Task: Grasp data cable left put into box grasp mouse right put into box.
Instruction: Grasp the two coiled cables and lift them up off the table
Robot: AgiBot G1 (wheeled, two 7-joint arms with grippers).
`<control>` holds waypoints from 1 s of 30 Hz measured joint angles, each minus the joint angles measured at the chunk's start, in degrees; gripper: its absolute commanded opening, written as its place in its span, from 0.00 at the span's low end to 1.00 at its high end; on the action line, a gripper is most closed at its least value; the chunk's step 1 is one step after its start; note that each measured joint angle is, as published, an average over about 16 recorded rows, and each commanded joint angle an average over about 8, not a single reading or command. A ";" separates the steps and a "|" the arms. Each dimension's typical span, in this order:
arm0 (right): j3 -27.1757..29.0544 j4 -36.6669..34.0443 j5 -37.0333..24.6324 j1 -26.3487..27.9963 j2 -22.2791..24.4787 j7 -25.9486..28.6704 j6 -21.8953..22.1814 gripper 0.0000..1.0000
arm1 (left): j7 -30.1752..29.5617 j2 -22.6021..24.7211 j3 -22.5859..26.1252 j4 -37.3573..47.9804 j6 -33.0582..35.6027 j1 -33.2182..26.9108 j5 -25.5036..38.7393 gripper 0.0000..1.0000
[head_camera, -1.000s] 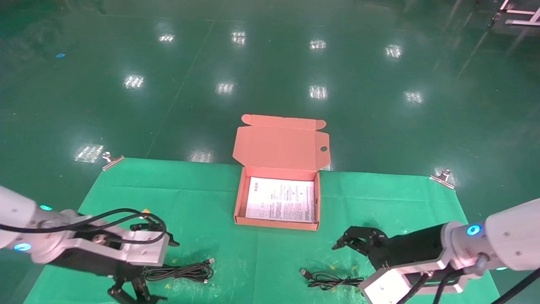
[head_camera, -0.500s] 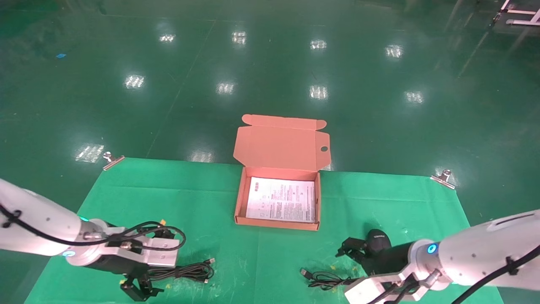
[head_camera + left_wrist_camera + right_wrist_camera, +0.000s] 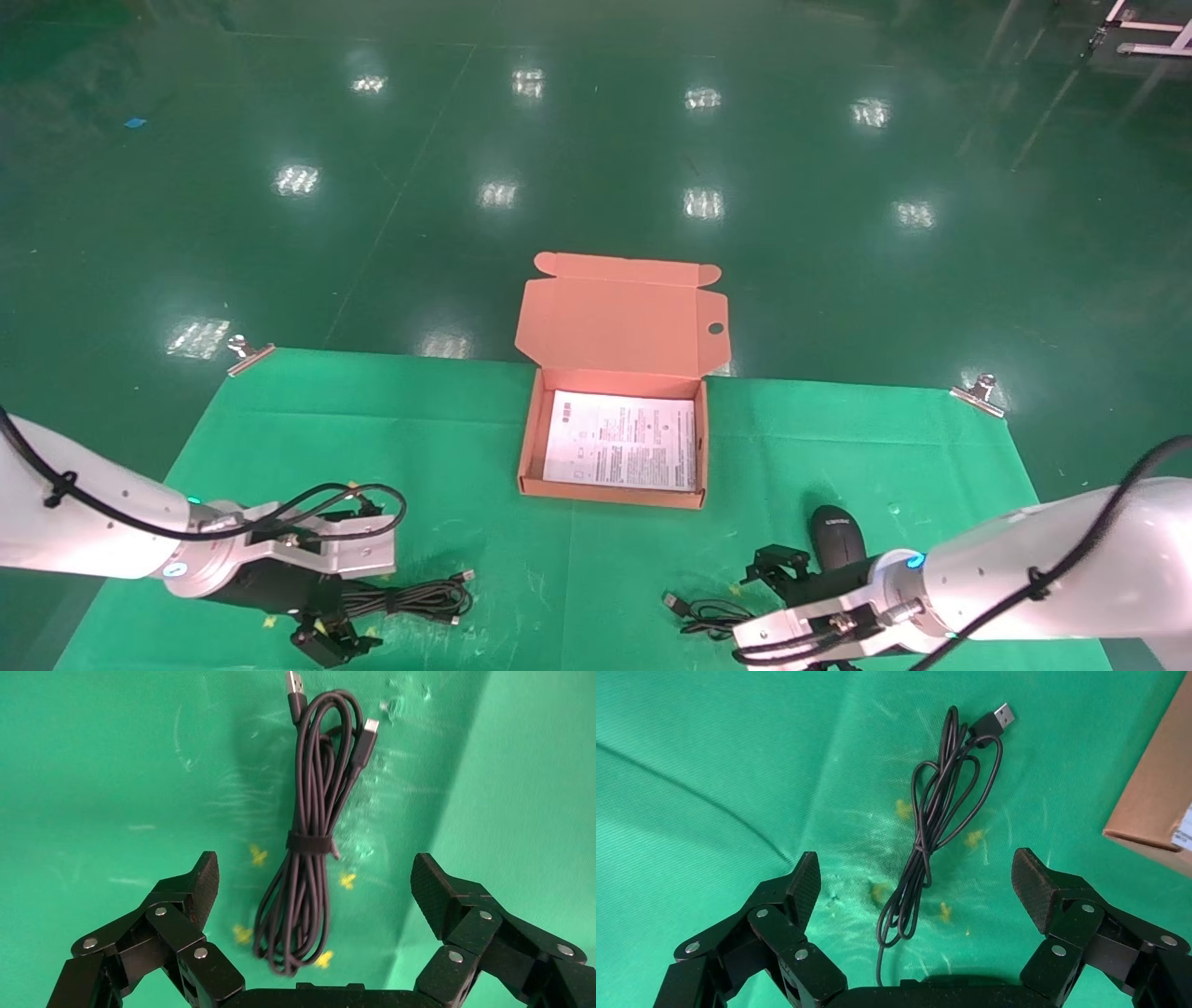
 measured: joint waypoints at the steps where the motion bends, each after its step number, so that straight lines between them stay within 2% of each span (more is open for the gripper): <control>1: -0.05 -0.88 -0.22 0.04 -0.36 -0.01 0.35 1.00 | 0.32 0.30 -0.08 0.98 -0.23 -0.05 -0.17 1.00; 7: -0.40 -5.59 -1.67 0.24 -2.26 -0.38 2.64 1.00 | 2.74 2.09 -0.47 6.77 -1.66 -0.43 -0.92 1.00; 8: -0.45 -6.25 -1.92 0.26 -2.53 -0.42 3.04 1.00 | 3.20 2.37 -0.53 7.72 -1.93 -0.49 -1.02 0.91; 9: -0.49 -6.87 -2.16 0.27 -2.78 -0.44 3.41 0.93 | 3.67 2.64 -0.58 8.62 -2.19 -0.55 -1.11 0.79; 15: -0.73 -9.76 -3.41 0.29 -3.98 -0.35 5.26 0.18 | 6.21 3.94 -0.83 13.14 -3.75 -0.75 -1.44 0.04; 16: -0.75 -10.10 -3.57 0.29 -4.12 -0.29 5.49 0.06 | 6.53 4.09 -0.88 13.70 -3.96 -0.76 -1.49 0.00; 17: -0.77 -10.41 -3.72 0.29 -4.26 -0.22 5.70 0.00 | 6.82 4.23 -0.92 14.21 -4.16 -0.78 -1.55 0.00; 30: -0.83 -11.29 -4.23 0.31 -4.69 0.07 6.44 0.00 | 7.76 4.68 -1.09 15.92 -4.86 -0.85 -1.80 0.00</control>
